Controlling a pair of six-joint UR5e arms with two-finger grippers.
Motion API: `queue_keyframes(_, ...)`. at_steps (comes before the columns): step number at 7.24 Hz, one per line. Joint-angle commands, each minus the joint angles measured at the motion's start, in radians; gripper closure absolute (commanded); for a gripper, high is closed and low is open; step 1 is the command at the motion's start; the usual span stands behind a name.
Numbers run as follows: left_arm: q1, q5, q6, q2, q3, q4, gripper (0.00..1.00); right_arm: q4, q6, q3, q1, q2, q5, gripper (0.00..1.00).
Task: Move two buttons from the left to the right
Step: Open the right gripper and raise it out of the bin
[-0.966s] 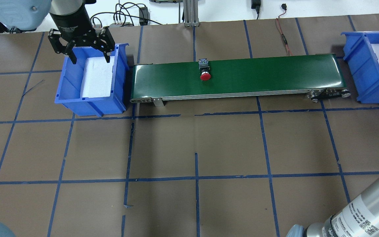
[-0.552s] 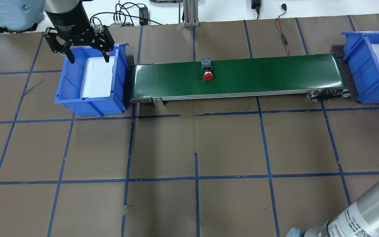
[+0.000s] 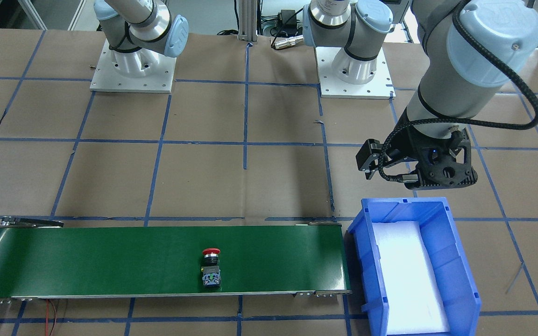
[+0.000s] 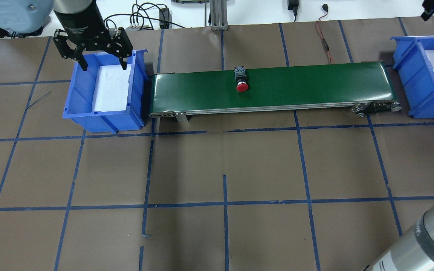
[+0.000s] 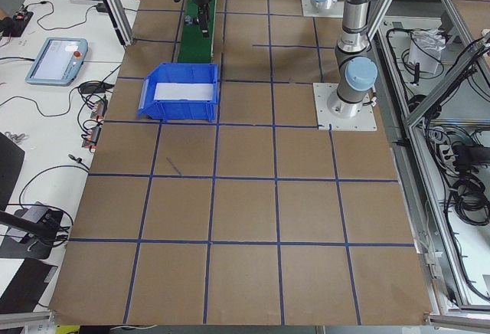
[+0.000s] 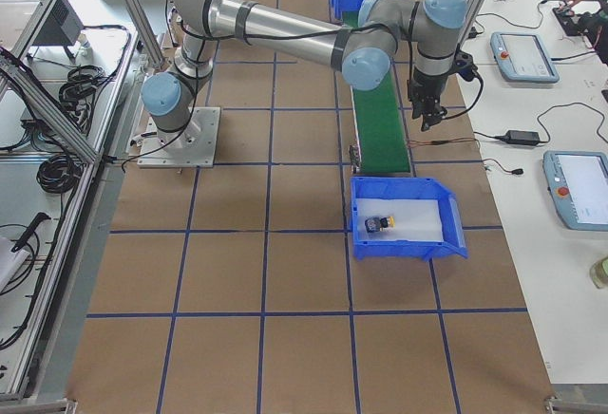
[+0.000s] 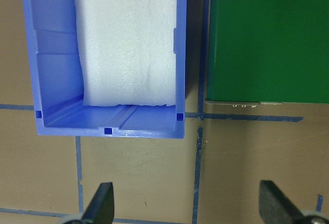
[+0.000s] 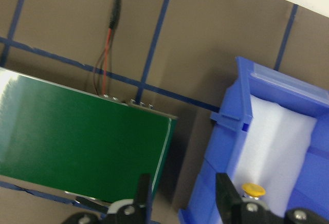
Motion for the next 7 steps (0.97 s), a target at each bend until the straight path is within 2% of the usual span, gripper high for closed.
queue_keyframes(1,0.007,-0.006,0.008,-0.017,0.005,0.039,0.00,0.010,0.169,0.014,0.119,-0.006,0.004,0.44)
queue_keyframes(2,0.009,-0.043,0.008,-0.019,0.008,0.105,0.00,0.009,0.253,0.058,0.180,-0.011,0.007,0.38)
queue_keyframes(4,-0.004,-0.074,-0.001,-0.025,-0.006,0.105,0.00,-0.028,0.423,0.181,0.263,-0.037,0.031,0.39)
queue_keyframes(6,0.004,-0.069,0.006,0.009,-0.006,0.067,0.00,-0.095,0.517,0.216,0.296,-0.023,0.057,0.40)
queue_keyframes(7,0.005,-0.065,-0.006,0.013,0.005,0.040,0.00,-0.127,0.580,0.215,0.325,-0.002,0.101,0.40)
